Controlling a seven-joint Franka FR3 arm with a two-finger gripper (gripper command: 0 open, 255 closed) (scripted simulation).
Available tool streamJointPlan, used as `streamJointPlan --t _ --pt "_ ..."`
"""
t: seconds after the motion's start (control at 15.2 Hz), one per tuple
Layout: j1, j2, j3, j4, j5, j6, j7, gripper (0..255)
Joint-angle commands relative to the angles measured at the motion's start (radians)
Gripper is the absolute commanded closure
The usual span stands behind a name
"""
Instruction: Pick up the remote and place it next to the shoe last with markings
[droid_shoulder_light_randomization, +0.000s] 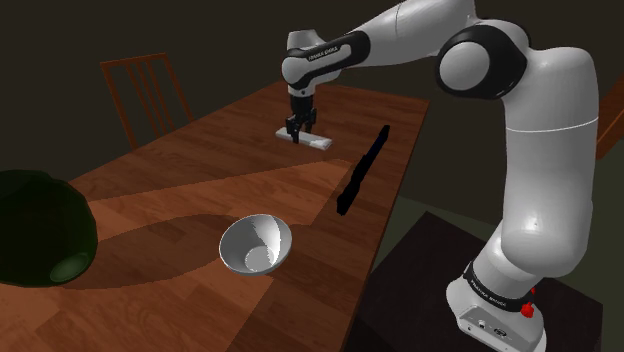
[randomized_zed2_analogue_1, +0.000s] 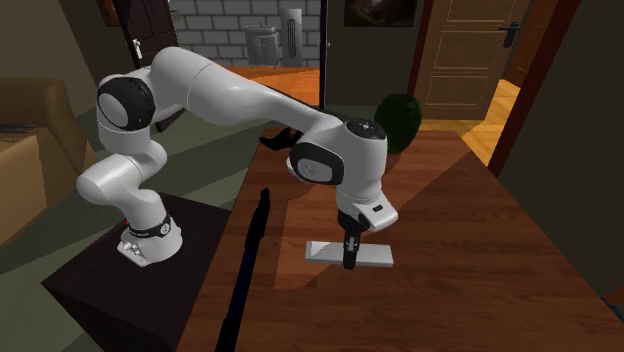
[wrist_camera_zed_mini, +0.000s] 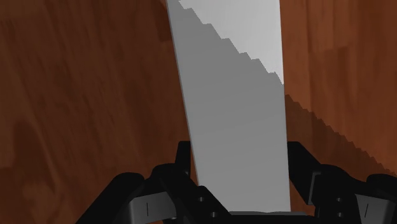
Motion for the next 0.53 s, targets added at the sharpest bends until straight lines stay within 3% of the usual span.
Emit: streamJointPlan --t 0.0,0.46 --pt "-0.001 -0.006 0.0 0.018 0.0 -0.024 -0.001 255" --pt "-0.001 -0.023 -0.001 0.087 0.0 -0.11 0.0 255"
